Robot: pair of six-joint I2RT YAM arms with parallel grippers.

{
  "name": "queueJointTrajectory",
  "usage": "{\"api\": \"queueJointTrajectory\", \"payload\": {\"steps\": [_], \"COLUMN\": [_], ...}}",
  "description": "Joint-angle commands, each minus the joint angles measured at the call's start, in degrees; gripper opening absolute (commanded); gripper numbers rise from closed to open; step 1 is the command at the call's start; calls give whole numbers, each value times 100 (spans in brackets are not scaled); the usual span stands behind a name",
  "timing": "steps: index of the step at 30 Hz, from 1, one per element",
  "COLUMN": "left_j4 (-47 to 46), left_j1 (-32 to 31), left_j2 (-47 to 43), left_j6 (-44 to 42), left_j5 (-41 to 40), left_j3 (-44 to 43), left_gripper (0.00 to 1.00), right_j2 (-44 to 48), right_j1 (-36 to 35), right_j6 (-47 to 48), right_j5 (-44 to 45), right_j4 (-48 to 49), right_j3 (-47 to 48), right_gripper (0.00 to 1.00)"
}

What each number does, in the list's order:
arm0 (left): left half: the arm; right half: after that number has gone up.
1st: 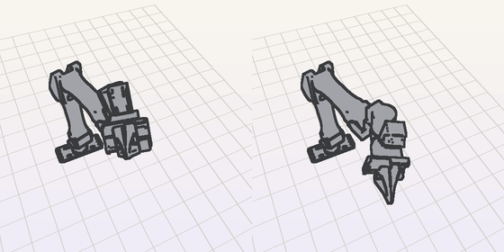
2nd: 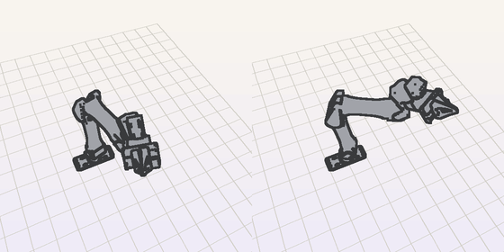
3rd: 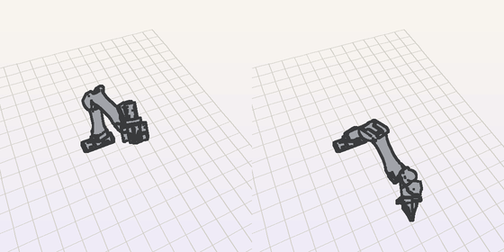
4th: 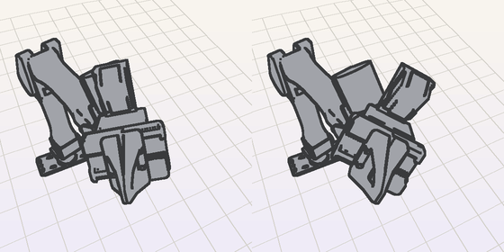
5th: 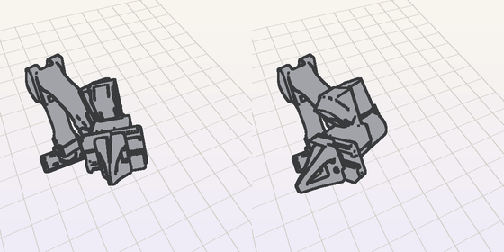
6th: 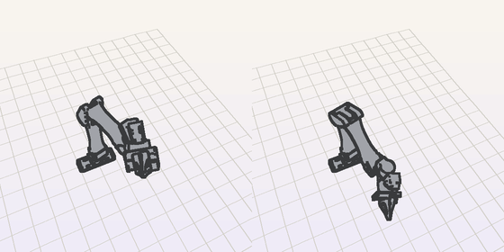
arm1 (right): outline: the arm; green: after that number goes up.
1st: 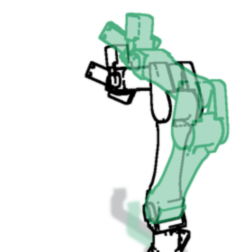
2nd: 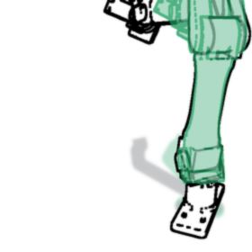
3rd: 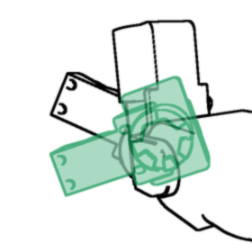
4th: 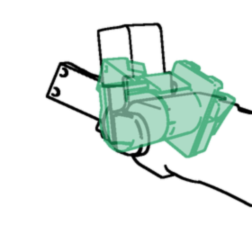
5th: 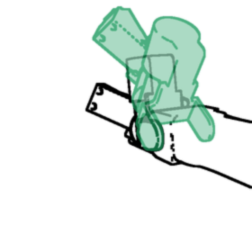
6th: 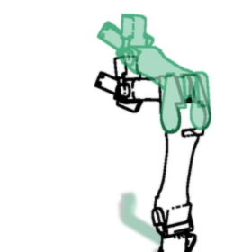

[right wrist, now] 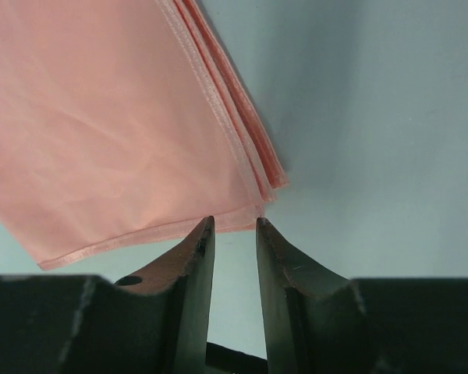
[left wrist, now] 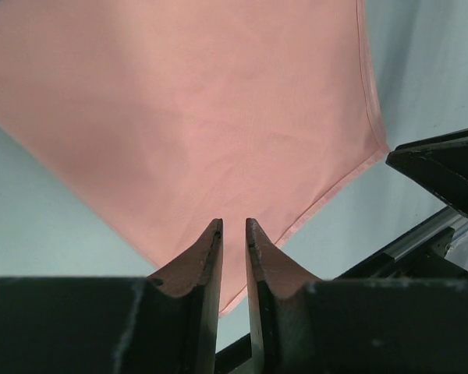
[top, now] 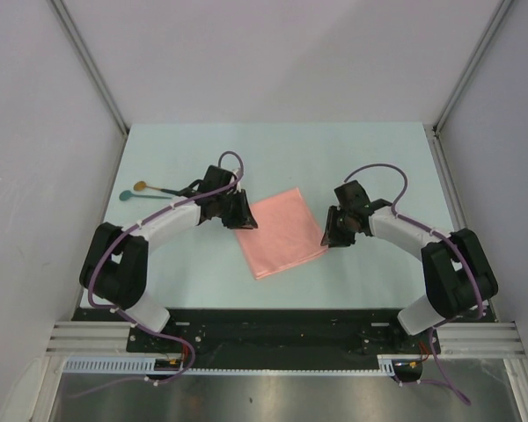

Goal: Fold the napkin into a case and place the utensils inside
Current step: Pick up the top corner of the square-folded napkin from the center of the board, then fold the top corner of the square-folded napkin at the center of the board.

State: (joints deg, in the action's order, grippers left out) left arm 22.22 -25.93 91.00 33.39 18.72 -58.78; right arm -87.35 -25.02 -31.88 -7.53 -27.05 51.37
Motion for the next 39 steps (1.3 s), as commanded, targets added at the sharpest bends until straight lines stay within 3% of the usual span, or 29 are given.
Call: {"api": "queueJointTrajectory", "payload": {"steps": [1, 14, 21, 23, 31, 39], "left_j4": [-60, 2, 99, 99, -59, -33], "left_j1": [-26, -35, -26, 27, 518, 862], "left_j2": [-223, -214, -267, -311, -390, -715], "left_j6": [-95, -148, -131, -52, 203, 168], "left_j5": [53, 35, -175, -202, 53, 53], "left_j3": [-28, -98, -116, -125, 156, 499], "left_gripper": [22, 23, 24, 25, 25, 25], "right_j2": [-124, -186, -195, -194, -1641, -3015], "right_j1": [32, 23, 23, -3, -688, -1172], "right_j6": [6, 6, 85, 138, 700, 648], "right_j5": [41, -3, -169, -284, -969, -1724], "right_j4": [173, 349, 524, 778, 982, 1184], "right_j3": [-93, -154, -128, -84, 1567, 3141], "right_gripper": [32, 32, 3, 0, 0, 0]}}
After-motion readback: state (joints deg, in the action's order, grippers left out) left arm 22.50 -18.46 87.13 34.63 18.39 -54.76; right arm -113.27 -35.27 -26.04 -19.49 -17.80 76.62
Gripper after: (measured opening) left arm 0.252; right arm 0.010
